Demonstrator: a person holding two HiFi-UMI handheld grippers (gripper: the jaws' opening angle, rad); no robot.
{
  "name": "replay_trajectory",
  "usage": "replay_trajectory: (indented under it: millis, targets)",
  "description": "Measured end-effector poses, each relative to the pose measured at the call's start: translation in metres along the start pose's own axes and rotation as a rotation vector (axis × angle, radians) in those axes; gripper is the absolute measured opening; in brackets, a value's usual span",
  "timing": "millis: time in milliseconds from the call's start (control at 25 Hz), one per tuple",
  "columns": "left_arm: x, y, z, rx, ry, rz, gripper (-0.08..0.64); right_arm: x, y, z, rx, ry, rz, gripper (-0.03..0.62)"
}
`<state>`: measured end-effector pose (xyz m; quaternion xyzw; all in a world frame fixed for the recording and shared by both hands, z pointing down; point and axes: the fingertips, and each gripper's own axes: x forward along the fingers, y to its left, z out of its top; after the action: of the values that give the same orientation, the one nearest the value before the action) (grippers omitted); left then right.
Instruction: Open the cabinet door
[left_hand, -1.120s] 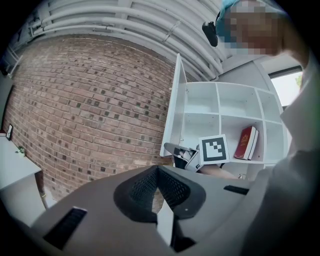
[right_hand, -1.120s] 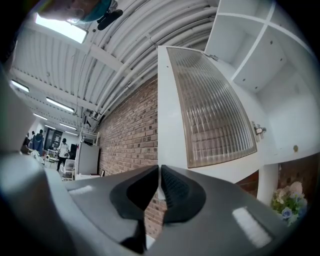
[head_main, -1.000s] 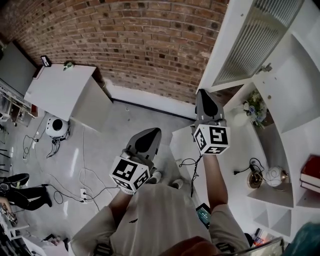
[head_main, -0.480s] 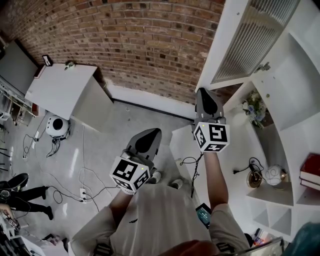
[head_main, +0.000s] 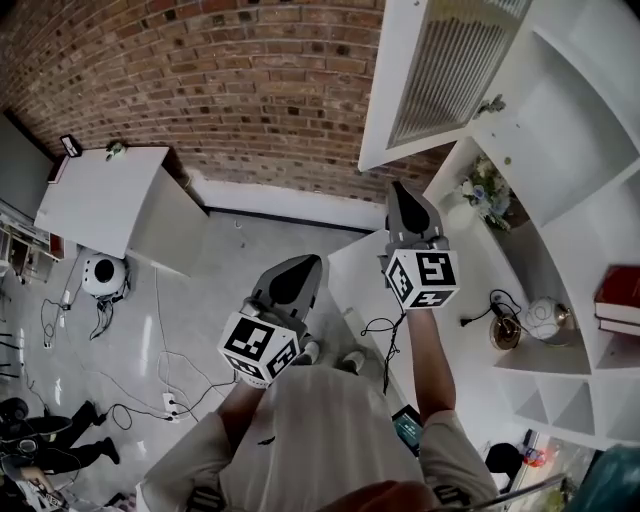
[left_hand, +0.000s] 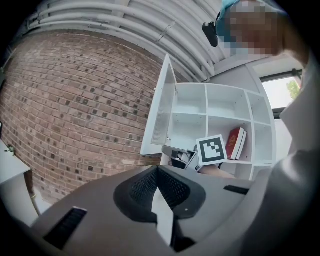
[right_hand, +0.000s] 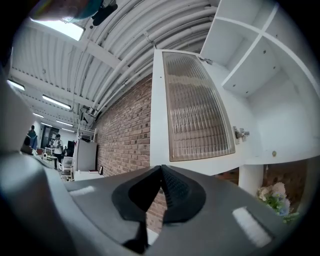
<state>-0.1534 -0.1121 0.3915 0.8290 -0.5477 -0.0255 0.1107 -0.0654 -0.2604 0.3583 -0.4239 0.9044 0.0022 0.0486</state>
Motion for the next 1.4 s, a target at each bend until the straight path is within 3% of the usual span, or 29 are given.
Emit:
replay_trajectory:
  millis: [400, 600, 1400]
  targets:
    - [0.013, -0.032, -0.006, 0.003, 0.024, -0.113, 0.009, -0.054, -0.015, 0.021, -0.022, -0.023, -0.070, -0.002]
    - [0.020, -0.048, -0.010, 0.007, 0.038, -0.160, 0.009, -0.085, -0.031, 0.022, 0.021, -0.033, -0.110, -0.002]
    - [0.062, -0.095, -0.024, 0.003, 0.075, -0.298, 0.009, -0.175, -0.080, 0.036, -0.026, -0.050, -0.291, -0.002]
